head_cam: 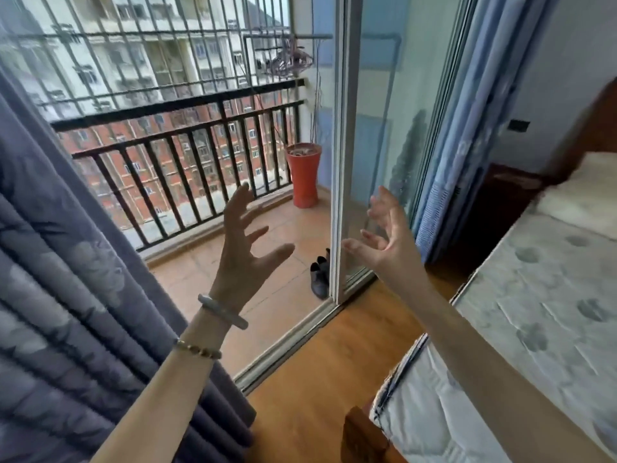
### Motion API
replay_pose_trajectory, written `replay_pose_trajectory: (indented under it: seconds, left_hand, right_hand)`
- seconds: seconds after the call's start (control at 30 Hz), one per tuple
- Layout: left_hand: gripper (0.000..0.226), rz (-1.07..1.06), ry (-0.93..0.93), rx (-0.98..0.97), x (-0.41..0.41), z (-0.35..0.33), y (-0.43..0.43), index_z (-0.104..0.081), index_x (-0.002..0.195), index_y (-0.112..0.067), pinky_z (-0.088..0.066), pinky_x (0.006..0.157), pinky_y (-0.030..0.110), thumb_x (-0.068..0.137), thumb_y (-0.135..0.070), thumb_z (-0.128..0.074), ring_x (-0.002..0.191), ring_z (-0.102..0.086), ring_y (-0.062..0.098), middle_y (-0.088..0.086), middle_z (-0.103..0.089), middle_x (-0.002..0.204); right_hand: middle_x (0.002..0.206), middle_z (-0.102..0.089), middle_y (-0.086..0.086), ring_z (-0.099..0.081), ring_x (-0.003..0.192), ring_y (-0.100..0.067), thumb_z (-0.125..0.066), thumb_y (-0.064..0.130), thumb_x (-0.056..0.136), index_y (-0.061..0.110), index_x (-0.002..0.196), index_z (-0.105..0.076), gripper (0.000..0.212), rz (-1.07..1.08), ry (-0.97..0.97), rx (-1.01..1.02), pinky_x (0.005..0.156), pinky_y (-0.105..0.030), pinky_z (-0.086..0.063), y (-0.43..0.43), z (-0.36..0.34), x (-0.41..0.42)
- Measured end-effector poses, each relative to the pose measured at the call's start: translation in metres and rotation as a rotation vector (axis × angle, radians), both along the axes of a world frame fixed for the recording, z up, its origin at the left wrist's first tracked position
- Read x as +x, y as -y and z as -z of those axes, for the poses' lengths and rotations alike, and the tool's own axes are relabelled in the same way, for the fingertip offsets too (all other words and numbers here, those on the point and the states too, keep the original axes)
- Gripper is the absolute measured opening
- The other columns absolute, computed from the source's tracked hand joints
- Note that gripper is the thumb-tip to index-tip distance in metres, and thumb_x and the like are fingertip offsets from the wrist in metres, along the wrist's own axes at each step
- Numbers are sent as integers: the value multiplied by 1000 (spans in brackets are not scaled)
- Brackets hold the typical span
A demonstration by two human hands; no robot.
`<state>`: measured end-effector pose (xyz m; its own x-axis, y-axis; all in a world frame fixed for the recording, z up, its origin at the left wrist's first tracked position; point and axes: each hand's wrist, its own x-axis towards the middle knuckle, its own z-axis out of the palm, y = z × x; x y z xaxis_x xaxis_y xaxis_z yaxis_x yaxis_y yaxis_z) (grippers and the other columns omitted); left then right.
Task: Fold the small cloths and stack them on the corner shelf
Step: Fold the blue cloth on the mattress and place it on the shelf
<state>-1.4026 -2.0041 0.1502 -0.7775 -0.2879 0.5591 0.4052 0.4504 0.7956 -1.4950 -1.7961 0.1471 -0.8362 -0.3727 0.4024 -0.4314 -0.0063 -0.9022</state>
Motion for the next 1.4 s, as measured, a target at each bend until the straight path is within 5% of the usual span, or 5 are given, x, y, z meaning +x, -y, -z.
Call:
replay_pose_trajectory:
  seconds: [0.3,0.47,1.0,1.2,1.4]
  left_hand:
    - [98,215,17,79,-134,18,41,-19,143,-29,-44,99,32,64,-32,-77,130,-40,11,-11,-30,146]
    - [99,367,36,69,-240,23,43,-20,144,-25,-45,100,37,64,-33,-77,131,-40,20,4,-28,150]
    - [94,741,86,69,-506,13,-3,-21,142,-38,-44,103,38,67,-29,-78,132,-39,10,-9,-24,151]
    - [91,888,60,71,-613,15,-56,-21,137,-44,-45,98,28,70,-22,-78,130,-40,6,-10,-23,151]
    - [91,1028,70,78,-721,13,-103,-21,141,-34,-47,99,30,71,-20,-76,132,-39,10,-6,-21,152]
  right_hand:
    - [153,-30,2,-34,138,-12,-77,13,78,30,148,-21,92,218,47,15,109,-39,-40,24,20,-98]
    - [152,-32,-2,-37,136,-14,-78,11,77,29,148,-24,92,384,33,-29,108,-40,-41,21,29,-176]
    - [152,-31,2,-40,133,-8,-76,10,79,29,148,-23,89,750,50,-22,101,-25,-45,-12,14,-360]
    - [152,-31,2,-40,132,-8,-76,9,79,29,147,-23,88,923,45,-1,94,-13,-45,-47,16,-434]
    - [153,-30,1,-40,132,-9,-76,9,79,30,146,-24,88,1063,49,-11,106,-31,-43,-79,8,-513]
